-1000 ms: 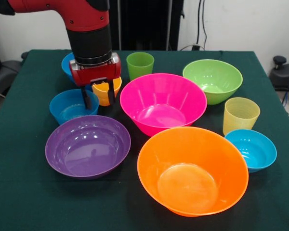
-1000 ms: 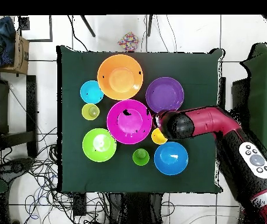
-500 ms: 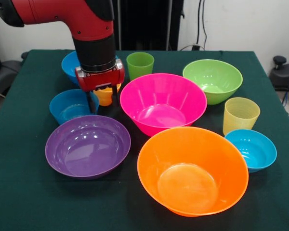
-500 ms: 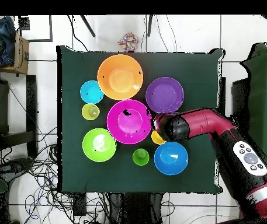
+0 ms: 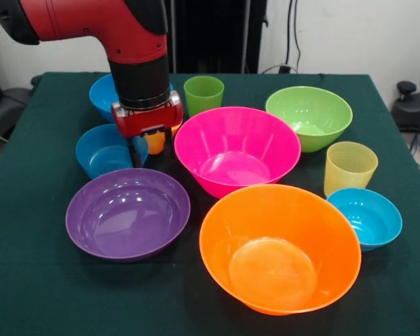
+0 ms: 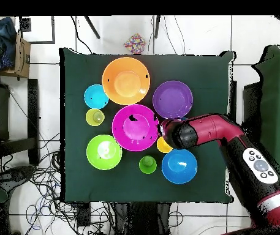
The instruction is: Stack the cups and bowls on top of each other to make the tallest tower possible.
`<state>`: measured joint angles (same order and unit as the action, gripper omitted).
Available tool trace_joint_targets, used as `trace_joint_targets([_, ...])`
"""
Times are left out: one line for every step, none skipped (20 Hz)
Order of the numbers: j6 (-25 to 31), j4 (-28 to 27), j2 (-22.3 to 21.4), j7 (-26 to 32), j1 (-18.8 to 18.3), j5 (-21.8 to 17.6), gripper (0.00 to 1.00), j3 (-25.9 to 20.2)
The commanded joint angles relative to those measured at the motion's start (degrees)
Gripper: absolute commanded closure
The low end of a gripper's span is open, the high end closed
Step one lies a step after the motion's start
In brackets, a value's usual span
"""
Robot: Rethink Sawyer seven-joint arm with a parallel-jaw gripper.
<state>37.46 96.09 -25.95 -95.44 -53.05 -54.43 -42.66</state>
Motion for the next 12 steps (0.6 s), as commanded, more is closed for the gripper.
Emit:
trace_joint_targets([-1.7,-3.0,3.2,17.8,0.1,-5.4,0.00,0.0])
trace_joint_targets([-1.7,-3.1,3.4,18.2,-0.2,-5.5,0.00,-0.1])
trace_joint_targets([-1.5,-2.8,3.3,18.8,-0.7,-5.1,0.00,-0.4])
trace_joint_targets([-1.2,-2.5,3.1,19.4,-1.1,-4.8,0.00,-0.7])
trace_joint_targets([-0.4,-1.8,2.3,20.0,-1.7,-3.7,0.00,-1.4])
trace_joint_targets([0.7,-1.0,1.2,20.5,-2.3,-2.2,0.00,-2.3])
trace_joint_targets([2.1,-0.1,-0.1,20.9,-2.7,-0.7,0.00,-3.1])
trace_joint_targets([3.4,0.5,-1.3,21.0,-3.0,0.7,0.00,-4.0])
trace_joint_targets([4.5,0.9,-2.4,21.0,-3.1,1.8,0.00,-4.5])
trace_joint_targets([5.3,1.4,-3.3,20.9,-3.2,2.7,0.00,-5.1])
trace_joint_targets([5.9,1.7,-4.0,20.8,-3.2,3.2,0.00,-5.3])
trace_joint_targets([6.3,2.1,-4.7,20.6,-3.3,3.7,0.00,-5.6])
